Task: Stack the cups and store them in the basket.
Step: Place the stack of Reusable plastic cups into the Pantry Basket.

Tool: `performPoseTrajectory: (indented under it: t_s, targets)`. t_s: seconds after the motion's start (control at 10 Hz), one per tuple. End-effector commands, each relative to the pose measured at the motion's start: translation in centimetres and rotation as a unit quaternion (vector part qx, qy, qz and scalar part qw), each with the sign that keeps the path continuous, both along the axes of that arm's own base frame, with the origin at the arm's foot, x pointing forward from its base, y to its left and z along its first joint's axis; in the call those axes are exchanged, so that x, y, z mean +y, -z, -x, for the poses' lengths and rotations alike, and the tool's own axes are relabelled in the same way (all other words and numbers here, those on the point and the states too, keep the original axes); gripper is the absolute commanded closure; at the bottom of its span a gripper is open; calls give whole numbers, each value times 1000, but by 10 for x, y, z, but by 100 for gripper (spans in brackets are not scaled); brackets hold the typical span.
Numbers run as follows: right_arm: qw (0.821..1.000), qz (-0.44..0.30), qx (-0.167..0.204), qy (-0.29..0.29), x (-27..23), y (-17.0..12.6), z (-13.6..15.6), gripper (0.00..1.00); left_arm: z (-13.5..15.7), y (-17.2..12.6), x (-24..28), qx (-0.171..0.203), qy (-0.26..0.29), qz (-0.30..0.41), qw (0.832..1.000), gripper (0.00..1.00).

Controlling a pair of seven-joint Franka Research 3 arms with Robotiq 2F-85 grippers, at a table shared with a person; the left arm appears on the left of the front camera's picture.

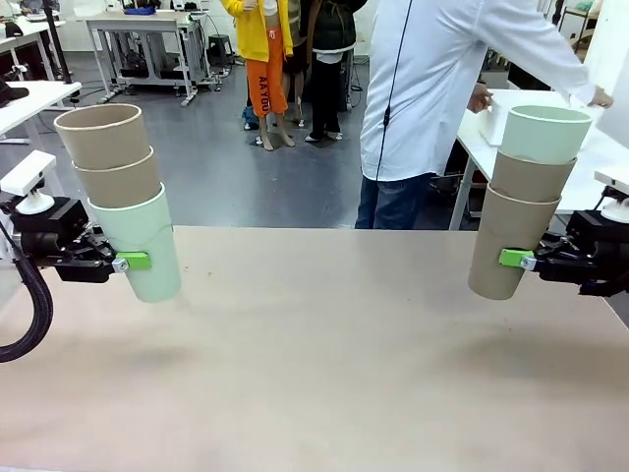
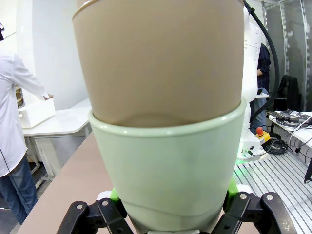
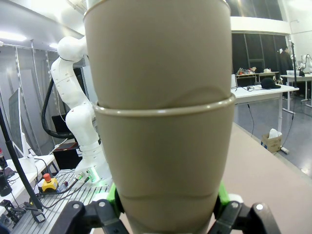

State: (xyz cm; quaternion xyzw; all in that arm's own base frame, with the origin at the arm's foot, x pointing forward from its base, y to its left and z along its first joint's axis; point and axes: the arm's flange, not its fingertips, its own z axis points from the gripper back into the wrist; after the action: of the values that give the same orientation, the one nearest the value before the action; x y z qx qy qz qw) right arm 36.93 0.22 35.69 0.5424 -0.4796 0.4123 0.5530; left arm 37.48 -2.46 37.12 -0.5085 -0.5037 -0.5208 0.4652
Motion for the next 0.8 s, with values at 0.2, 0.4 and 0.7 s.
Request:
performPoseTrajectory:
  t_s: [0.2,0.4,0.7]
  targets:
    - [1000,-2,-4,4,4,-4,-2,15,2,-5,-1,-6,0,3,1000,15]
    - [1000,-2,-4,4,4,-4,-2,15,2,-5,-1,-6,0,3,1000,15]
    - [1000,-2,-4,4,4,-4,-2,15,2,-5,-1,-6,0,3,1000,15]
